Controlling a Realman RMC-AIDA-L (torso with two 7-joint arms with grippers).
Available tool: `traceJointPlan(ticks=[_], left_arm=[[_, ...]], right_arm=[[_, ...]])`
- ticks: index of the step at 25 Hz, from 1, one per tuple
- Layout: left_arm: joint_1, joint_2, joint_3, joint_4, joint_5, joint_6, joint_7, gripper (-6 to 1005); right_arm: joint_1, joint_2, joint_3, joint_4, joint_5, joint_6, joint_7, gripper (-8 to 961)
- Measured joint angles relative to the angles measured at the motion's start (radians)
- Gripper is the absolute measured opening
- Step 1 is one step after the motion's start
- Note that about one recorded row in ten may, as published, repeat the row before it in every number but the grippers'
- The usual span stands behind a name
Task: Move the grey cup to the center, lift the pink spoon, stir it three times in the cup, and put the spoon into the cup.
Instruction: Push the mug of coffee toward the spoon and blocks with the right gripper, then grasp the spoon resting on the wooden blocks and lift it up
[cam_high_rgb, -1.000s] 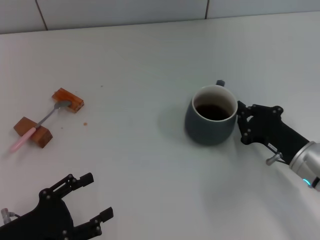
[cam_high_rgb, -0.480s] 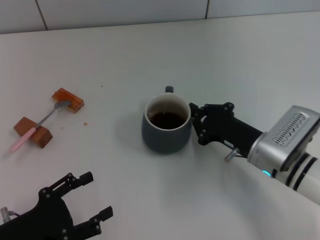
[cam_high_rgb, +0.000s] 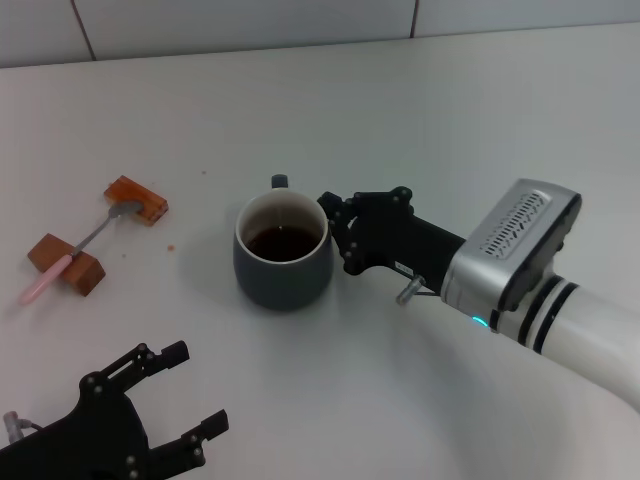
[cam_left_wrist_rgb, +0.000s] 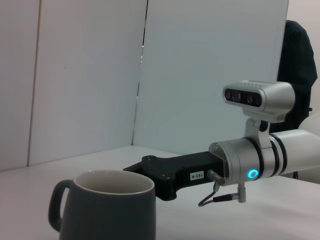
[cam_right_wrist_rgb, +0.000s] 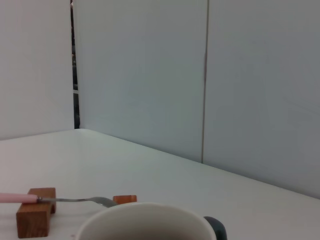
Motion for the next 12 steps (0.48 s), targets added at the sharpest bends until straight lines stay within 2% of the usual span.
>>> traceJointPlan(ticks=[5, 8, 11, 12], left_arm=[[0.0, 0.0, -0.001, 0.0, -0.001, 0.001, 0.0, 843], [0.001, 0.0, -0.002, 0.0, -0.001, 0.002, -0.001, 843], [0.0, 0.0, -0.008, 0.0, -0.001, 0.002, 0.0, 843], [0.0, 0.0, -0.008, 0.0, -0.001, 0.002, 0.0, 843]], right_arm=[[0.007, 0.0, -0.001, 0.016, 0.0, 0.017, 0.0, 37], [-0.021, -0.002, 0.015, -0.007, 0.002, -0.049, 0.0, 37], [-0.074, -0.009, 0.027, -0.062, 0.007, -0.195, 0.009, 37], [-0.116, -0.016, 0.038, -0.119, 0.006, -0.342, 0.016, 37]])
